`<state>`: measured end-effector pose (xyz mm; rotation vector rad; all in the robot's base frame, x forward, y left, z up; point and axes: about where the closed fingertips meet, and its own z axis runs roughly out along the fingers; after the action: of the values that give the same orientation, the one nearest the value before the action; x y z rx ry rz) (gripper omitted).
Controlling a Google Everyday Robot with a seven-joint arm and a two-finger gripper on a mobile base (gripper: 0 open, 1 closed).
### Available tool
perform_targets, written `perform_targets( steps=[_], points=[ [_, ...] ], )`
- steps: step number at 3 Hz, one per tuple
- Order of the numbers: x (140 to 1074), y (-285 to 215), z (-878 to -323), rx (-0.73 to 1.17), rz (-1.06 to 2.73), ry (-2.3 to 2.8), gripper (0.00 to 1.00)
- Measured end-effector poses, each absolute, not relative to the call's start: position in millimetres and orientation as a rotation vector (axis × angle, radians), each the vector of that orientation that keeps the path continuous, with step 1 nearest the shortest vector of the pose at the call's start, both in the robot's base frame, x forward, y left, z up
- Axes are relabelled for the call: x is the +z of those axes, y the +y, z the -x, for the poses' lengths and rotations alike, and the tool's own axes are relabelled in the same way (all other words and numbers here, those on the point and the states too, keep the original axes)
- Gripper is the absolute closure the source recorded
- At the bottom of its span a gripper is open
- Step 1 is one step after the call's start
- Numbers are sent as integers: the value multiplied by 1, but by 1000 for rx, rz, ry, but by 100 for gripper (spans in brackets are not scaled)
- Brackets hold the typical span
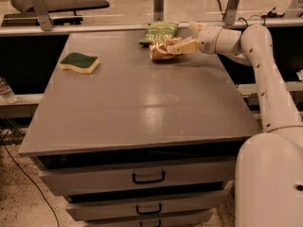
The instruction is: Move orange can near green jalapeno chip bag
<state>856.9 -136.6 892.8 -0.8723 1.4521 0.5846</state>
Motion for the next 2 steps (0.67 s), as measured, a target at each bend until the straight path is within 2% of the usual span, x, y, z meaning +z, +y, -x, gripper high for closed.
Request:
perform_targets(
  steps=[2],
  points=[
    [890, -158, -860, 542, 826, 1491, 0]
  ],
)
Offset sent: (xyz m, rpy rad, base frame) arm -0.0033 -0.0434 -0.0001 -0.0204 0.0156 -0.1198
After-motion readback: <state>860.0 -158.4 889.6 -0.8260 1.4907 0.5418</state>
